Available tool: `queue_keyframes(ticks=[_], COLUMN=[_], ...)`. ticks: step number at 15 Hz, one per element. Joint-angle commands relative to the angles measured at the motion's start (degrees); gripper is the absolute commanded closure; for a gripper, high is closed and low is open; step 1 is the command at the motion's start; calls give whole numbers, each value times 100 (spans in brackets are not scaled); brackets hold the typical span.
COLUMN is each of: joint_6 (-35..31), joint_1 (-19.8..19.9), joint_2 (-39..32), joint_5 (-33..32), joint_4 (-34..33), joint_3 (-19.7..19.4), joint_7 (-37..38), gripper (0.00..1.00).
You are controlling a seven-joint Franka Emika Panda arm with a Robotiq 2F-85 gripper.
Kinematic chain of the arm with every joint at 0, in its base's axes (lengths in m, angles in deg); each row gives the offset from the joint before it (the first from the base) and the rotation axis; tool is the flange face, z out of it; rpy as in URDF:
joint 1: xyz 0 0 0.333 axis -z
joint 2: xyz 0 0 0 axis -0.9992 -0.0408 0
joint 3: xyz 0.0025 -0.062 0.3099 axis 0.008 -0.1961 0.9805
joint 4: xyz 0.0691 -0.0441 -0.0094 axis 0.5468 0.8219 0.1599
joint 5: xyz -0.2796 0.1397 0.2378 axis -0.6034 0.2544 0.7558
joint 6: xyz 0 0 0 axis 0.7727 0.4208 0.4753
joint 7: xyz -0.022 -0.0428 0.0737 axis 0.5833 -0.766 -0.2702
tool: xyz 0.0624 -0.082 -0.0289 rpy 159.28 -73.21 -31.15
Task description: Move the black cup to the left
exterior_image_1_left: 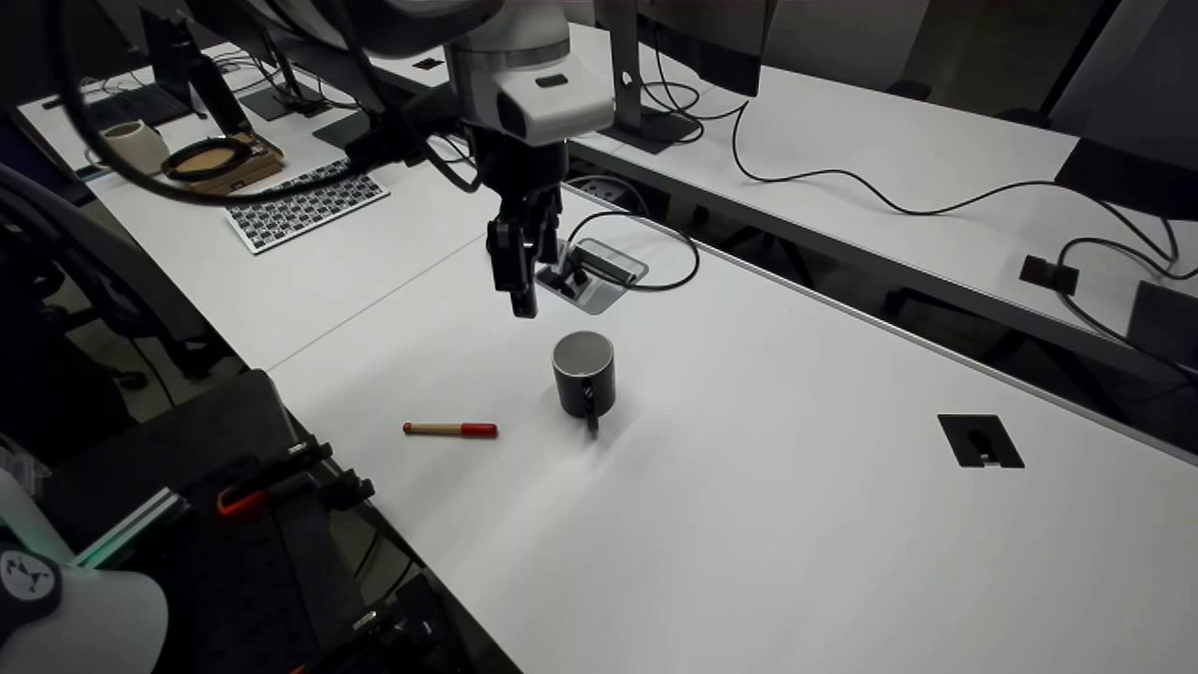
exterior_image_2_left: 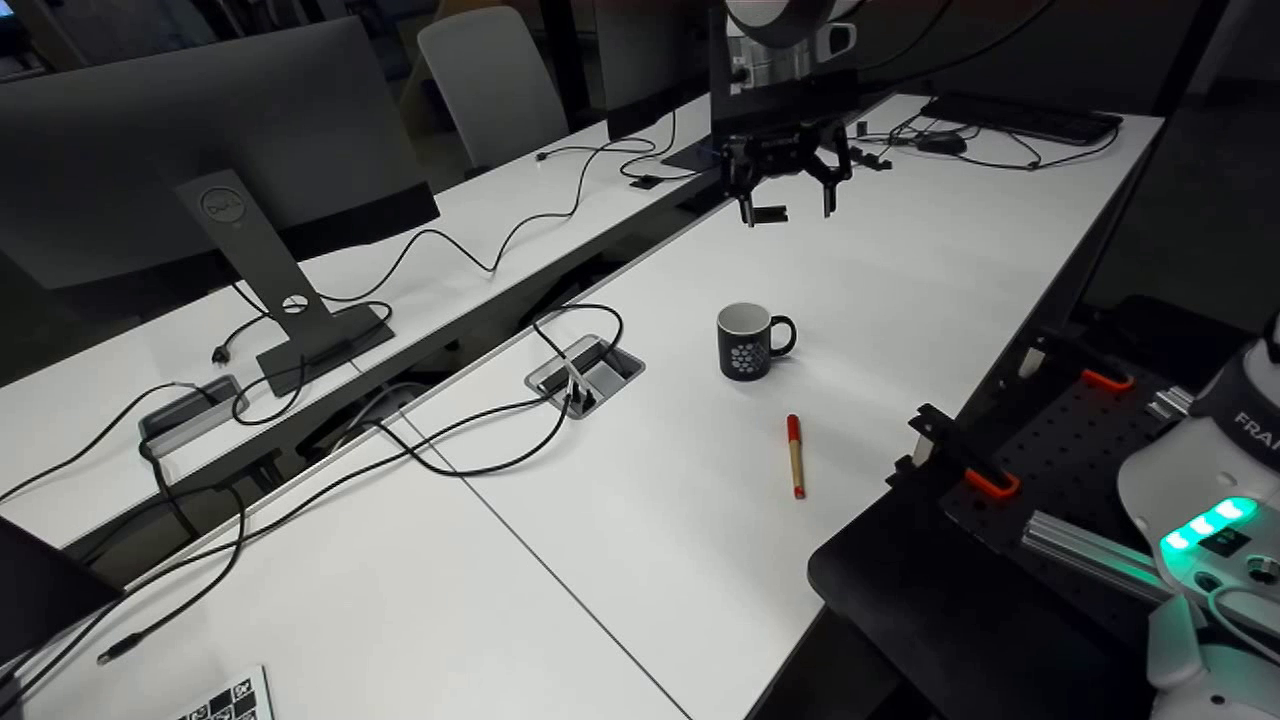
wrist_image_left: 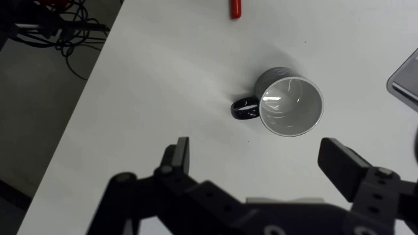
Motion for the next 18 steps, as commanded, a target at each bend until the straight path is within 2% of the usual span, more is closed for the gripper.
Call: queue_keyframes(ticks=[1, 9, 15, 18], joint_6=[-445, -917, -1507, -1554], joint_1=[-163, -496, -957, -1149], joint_2=[-457, -1396, -1801, -1940], joint_5=[414, 565, 326, 297], joint_4=[-85, -244, -362, -420], joint_3=[-41, -293, -846, -1026], joint_7=[-519, -171, 664, 890], gripper=[0, 0, 0, 0])
